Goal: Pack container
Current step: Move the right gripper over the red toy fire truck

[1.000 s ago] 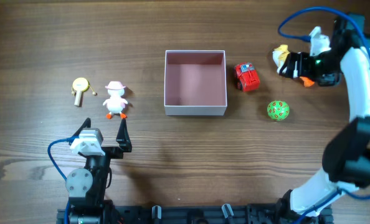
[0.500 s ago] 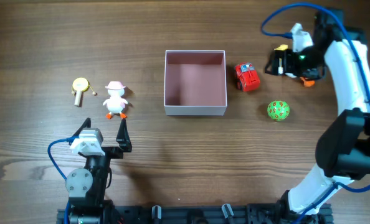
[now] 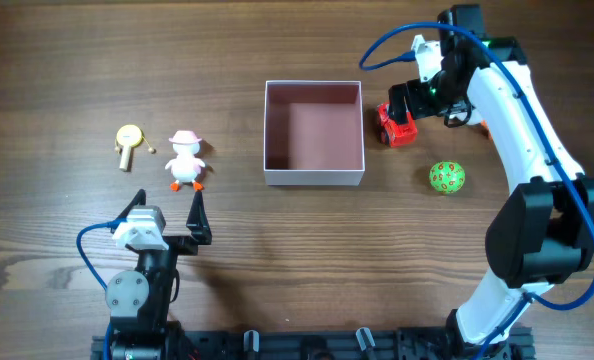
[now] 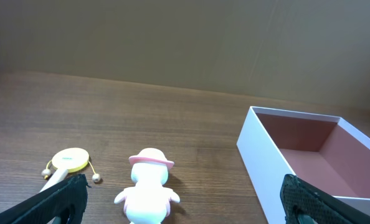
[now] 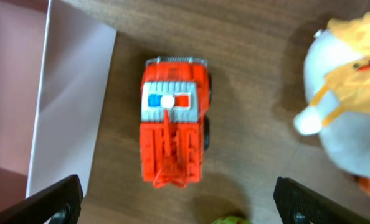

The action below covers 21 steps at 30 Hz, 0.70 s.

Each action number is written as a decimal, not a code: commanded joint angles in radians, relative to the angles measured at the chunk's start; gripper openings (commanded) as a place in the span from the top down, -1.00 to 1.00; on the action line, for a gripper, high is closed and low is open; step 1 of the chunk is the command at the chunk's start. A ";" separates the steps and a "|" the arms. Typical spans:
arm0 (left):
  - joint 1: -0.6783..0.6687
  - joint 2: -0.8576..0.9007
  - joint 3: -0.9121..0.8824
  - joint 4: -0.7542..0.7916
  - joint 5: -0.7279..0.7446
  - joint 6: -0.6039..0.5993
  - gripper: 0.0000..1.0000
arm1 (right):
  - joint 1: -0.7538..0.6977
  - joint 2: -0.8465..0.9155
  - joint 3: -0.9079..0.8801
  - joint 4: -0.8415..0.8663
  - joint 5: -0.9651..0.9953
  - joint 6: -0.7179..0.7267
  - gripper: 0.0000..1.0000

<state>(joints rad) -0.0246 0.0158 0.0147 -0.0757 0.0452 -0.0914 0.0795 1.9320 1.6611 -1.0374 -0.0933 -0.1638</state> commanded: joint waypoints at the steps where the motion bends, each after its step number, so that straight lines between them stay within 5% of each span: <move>1: 0.008 -0.002 -0.009 0.000 -0.010 0.008 -0.99 | 0.000 -0.007 -0.023 0.033 0.000 -0.077 -1.00; 21: 0.008 -0.002 -0.009 0.000 -0.010 0.008 -0.99 | 0.006 0.069 -0.047 0.079 -0.061 -0.071 -1.00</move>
<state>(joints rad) -0.0246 0.0158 0.0147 -0.0757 0.0452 -0.0914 0.0792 1.9373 1.6245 -0.9459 -0.1383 -0.2405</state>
